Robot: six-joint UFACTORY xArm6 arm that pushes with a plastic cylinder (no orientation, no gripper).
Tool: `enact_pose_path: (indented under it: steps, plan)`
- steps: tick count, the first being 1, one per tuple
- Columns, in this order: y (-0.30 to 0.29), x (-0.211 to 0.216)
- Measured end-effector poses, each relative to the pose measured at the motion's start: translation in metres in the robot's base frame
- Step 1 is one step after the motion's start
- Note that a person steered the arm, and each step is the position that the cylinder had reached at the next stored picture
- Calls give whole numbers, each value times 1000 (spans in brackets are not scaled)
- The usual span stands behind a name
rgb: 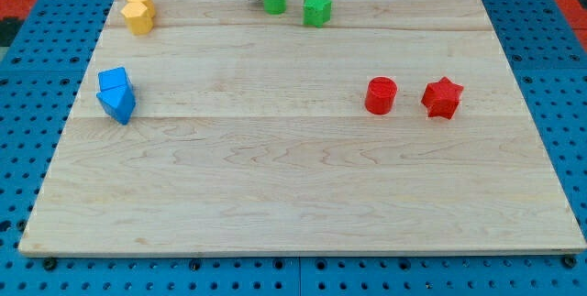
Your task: Move the green circle left to the red circle
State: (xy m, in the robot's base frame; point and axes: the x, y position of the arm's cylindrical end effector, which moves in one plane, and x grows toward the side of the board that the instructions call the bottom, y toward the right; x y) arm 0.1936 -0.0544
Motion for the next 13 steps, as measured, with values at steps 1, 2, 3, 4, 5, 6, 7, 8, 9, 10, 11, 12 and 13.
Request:
enact_pose_path:
  steps: [1, 2, 3, 4, 5, 6, 7, 8, 9, 10, 11, 12, 13]
  plan:
    - [46, 0]
    - [66, 24]
    - [77, 63]
    - [63, 74]
    - [61, 62]
    - [95, 51]
    - [114, 86]
    - [112, 135]
    - [99, 177]
    - [95, 181]
    - [97, 145]
    - [56, 148]
    - [33, 156]
